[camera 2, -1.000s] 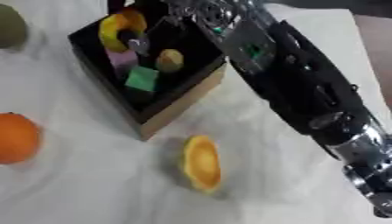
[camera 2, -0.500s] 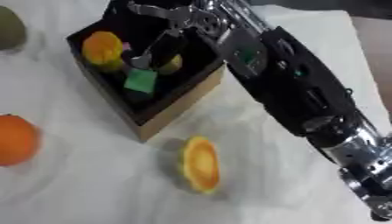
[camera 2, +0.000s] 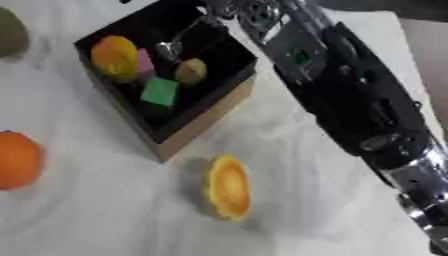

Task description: Pick up objects on the table and place them in the box.

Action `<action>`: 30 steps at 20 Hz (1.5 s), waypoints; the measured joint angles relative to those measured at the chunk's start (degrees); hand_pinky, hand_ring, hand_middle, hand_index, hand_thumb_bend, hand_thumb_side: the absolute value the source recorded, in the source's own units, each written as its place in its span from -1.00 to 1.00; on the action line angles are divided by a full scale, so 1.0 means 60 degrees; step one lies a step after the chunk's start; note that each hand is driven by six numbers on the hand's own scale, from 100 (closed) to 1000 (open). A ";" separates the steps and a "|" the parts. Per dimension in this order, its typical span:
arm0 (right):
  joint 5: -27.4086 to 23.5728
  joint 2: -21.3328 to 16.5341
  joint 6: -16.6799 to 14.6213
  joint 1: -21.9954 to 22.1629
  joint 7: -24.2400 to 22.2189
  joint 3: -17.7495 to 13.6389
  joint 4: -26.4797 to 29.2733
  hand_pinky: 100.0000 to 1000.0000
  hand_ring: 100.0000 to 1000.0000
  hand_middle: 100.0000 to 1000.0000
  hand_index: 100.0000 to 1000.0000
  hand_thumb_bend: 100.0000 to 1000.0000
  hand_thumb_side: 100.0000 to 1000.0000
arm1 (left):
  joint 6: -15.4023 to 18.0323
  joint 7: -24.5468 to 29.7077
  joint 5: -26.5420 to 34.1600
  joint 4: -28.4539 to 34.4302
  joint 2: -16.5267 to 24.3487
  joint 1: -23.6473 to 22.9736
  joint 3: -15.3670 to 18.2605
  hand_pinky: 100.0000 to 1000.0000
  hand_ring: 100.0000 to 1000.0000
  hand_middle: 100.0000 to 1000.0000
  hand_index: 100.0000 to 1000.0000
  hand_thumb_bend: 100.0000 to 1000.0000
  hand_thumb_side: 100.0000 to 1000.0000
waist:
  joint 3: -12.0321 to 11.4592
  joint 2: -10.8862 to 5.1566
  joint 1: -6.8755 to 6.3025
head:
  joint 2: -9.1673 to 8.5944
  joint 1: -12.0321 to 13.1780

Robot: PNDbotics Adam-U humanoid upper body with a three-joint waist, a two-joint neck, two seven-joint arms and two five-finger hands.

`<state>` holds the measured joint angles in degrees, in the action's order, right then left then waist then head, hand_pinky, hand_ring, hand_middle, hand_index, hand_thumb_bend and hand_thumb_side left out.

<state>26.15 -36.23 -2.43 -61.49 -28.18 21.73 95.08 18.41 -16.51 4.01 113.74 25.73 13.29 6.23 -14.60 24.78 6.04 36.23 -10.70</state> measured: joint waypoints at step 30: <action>-0.0174 -0.2846 -0.2764 0.4800 0.0762 0.0667 0.3110 0.79 0.88 0.60 0.67 -1.00 -0.59 | -0.0092 -0.0104 -0.0046 0.0000 -0.0101 -0.0288 0.0059 0.69 0.45 0.42 0.57 -1.00 -0.17 | 0.0355 -0.0175 -0.0126 | 0.0181 0.0656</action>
<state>25.10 -53.30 -19.01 -32.69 -23.61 25.74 113.74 17.85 -17.14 3.73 113.74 25.13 11.56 6.58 -12.46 23.73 5.29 37.32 -6.76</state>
